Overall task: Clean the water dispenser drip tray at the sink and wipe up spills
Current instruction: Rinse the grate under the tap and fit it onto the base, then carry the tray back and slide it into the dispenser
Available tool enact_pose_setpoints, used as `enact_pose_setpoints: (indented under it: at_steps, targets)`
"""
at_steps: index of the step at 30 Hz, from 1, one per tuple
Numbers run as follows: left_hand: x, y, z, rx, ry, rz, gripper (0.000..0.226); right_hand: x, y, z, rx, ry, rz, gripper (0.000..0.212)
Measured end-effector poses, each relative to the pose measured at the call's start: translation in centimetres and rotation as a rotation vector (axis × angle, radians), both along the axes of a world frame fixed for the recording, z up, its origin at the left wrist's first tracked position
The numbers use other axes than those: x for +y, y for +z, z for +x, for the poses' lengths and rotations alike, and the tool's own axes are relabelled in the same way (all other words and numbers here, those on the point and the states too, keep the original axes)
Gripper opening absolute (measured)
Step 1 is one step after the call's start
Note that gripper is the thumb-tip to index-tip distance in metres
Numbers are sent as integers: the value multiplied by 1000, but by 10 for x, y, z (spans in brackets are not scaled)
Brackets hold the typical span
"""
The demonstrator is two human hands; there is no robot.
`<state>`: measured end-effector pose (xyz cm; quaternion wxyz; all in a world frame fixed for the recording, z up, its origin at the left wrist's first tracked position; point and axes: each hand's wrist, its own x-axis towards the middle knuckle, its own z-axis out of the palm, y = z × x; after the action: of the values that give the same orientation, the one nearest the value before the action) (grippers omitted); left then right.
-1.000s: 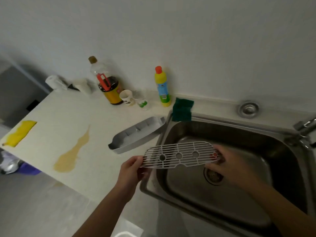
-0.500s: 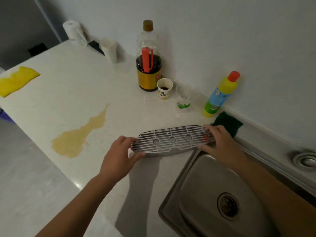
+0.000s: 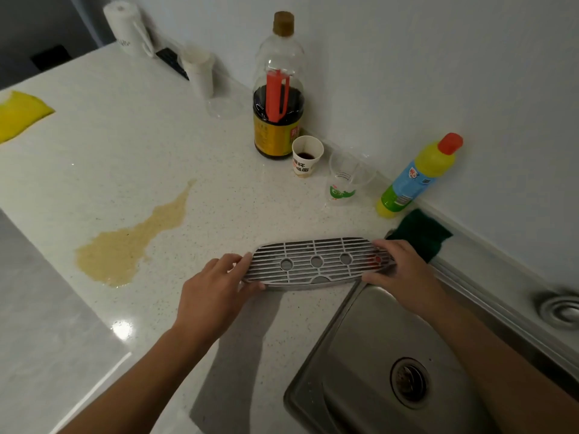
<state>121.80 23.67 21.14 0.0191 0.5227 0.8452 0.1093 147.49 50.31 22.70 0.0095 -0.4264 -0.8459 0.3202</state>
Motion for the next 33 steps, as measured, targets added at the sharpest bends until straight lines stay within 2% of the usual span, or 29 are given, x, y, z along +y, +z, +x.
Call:
enact_pose_setpoints:
  at_steps: [4, 7, 10, 14, 18, 20, 27, 30, 33]
  targets:
    - [2, 0, 7, 17, 21, -32, 63, -5, 3, 0, 13, -24, 12, 81]
    - [0, 1, 8, 11, 53, -70, 68, -10, 6, 2, -27, 42, 68, 83]
    - [-2, -1, 2, -185, 193, -24, 66, -13, 8, 5, -72, 90, 66, 83]
    - [4, -1, -6, -454, 449, 66, 58, -11, 7, 0, 9, -158, -73, 64]
    - [15, -1, -5, -573, 472, 28, 46, -14, 1, -11, 119, -438, -350, 43]
    - [17, -4, -4, -651, 500, 30, 40, -17, -3, -13, 163, -529, -439, 39]
    - [18, -1, 2, -682, 501, 56, 35, -36, 6, -16, 254, -661, -555, 30]
    - [13, -2, -5, -893, 513, 192, 31, -57, 7, -6, 321, -779, -587, 13]
    - [7, 0, -17, -1306, 567, 274, 21, -87, 8, 6, 446, -931, -612, 9]
